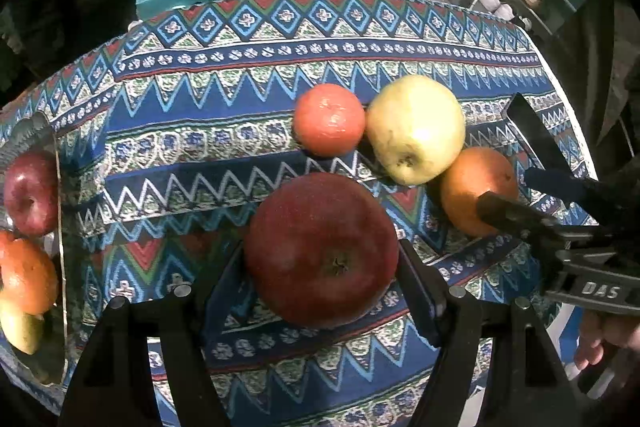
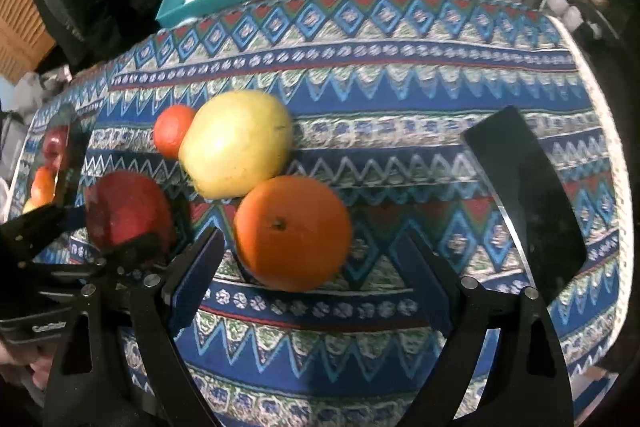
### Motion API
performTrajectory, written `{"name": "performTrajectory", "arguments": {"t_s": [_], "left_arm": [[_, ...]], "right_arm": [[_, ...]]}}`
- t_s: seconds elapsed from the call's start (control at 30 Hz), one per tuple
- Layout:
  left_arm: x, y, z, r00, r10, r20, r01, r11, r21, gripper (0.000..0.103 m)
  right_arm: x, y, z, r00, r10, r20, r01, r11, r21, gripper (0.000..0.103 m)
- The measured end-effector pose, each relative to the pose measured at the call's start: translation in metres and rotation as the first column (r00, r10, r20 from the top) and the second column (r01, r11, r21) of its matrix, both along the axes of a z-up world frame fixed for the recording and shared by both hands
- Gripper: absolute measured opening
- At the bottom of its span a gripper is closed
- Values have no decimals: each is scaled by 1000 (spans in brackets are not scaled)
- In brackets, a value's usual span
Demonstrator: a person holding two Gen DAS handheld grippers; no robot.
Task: Organize fruits
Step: 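Move the left tool over the large red apple while the right approaches an orange, then close the left tool on the red apple while the right closes on the orange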
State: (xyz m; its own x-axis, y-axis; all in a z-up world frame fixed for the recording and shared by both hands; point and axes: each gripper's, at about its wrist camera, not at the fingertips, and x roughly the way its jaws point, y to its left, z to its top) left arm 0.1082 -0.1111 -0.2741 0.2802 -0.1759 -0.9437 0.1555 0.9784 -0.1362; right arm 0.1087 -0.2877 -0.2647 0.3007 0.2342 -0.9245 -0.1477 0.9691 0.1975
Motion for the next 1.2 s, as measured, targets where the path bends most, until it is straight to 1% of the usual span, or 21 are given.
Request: {"name": "performTrajectory", "arguments": {"t_s": [0.27,0.33,0.37,0.4,0.47,0.63,0.73,0.83,0.93,1.03,1.2], "left_arm": [[1,11,-3,1000,13,-3,-13,1000,6,75],[0,11,-3,1000,14,-3,-14,1000,3,75],[0,10,-2,1000,14,-2,-14,1000,3,75],[0,11,-2,1000,14,-1,-14,1000,2,75],[-1,12,0,1000,16,2,-16,1000,0,75],[-2,14,5,1000,20,10,-20,1000,-7,75],[-3,15,10,1000,24,20,-24,1000,-15,75],[-4,15,16,999,24,30,-24,1000,-20,75],[-6,16,24,999,23,41,-22,999,-29,75],[-10,15,35,998,21,62,-18,999,-38,75],[-15,18,56,995,21,99,-16,998,-55,75]], "right_arm": [[11,11,-25,999,8,-47,-9,1000,-15,89],[12,14,-29,999,12,-50,-13,1000,-25,83],[12,16,-31,999,13,-51,-14,999,-28,76],[13,18,-33,998,16,-53,-17,1000,-13,71],[11,20,-35,999,11,-50,-12,1000,-19,70],[4,27,-33,1000,13,-29,-16,995,-95,69],[0,24,-25,1000,-2,-19,0,995,-97,69],[-3,21,-11,1000,-6,11,7,993,-117,69],[-5,17,3,999,-14,38,18,994,-110,69],[-6,14,17,998,-14,67,21,993,-114,69],[-9,17,39,994,-16,111,27,995,-96,69]]}}
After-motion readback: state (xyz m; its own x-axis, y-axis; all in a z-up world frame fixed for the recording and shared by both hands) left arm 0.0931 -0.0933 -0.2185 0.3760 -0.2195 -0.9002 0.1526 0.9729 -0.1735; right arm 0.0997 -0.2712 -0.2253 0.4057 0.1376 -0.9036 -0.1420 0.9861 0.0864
